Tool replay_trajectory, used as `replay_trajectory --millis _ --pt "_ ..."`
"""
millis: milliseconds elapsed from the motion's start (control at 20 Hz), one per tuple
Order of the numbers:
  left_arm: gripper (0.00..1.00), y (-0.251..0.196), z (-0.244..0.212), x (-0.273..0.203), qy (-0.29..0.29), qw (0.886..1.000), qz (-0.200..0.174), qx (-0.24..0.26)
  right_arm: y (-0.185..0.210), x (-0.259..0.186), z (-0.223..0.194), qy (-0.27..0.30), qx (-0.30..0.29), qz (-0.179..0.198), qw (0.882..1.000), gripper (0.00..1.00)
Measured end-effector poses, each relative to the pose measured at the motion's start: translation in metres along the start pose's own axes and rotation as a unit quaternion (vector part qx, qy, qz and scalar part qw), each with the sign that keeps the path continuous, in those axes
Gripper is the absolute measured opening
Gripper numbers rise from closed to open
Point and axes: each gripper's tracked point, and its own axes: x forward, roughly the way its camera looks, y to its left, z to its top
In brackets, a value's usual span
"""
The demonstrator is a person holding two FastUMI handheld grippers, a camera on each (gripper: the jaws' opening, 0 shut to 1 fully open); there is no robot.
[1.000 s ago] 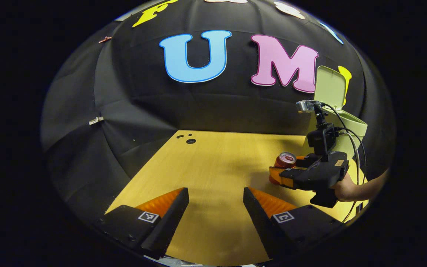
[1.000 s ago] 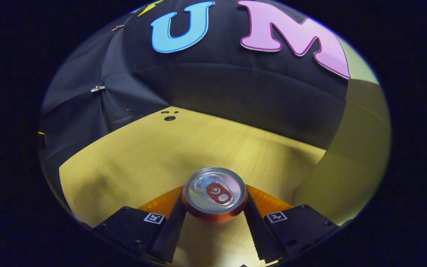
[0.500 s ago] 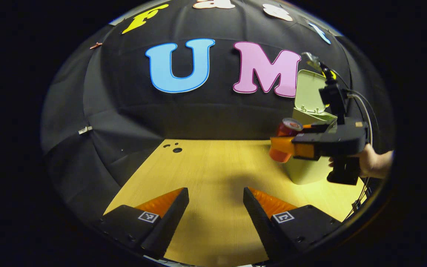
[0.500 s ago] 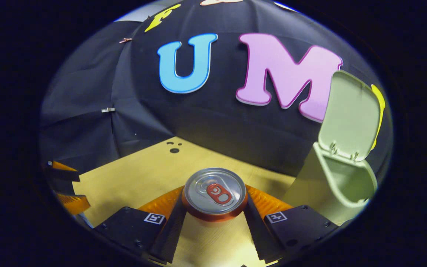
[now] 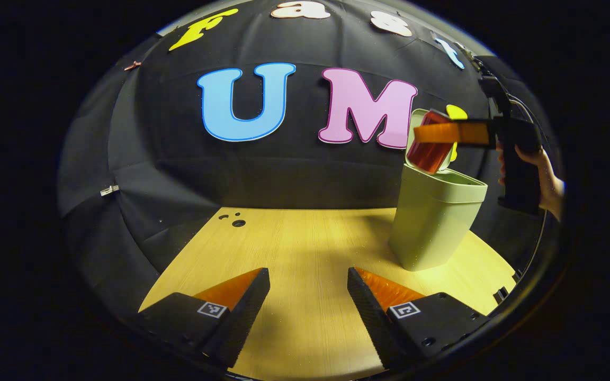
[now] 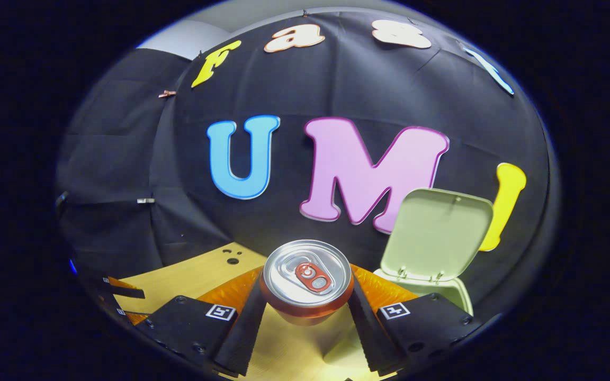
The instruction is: Press the lid of the desktop garbage bin to open it, pick up the crumpled paper on the desktop and throw it into the bin, then pick up the pop can on the desktop and drop it into the bin, and finally close the garbage bin lid.
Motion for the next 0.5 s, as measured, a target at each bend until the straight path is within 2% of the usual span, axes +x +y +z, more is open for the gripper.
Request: replay_trajectory --millis 200,500 --pt "0.95 0.004 -0.01 0.001 0.011 1.0 0.011 -0.001 -0.047 -0.012 0.027 -0.029 -0.003 -0.04 0.999 0.82" --pt "0.95 0.001 -0.008 0.008 0.019 0.999 0.038 -0.016 -0.127 -0.015 0.011 -0.024 0.006 -0.096 0.995 0.83"
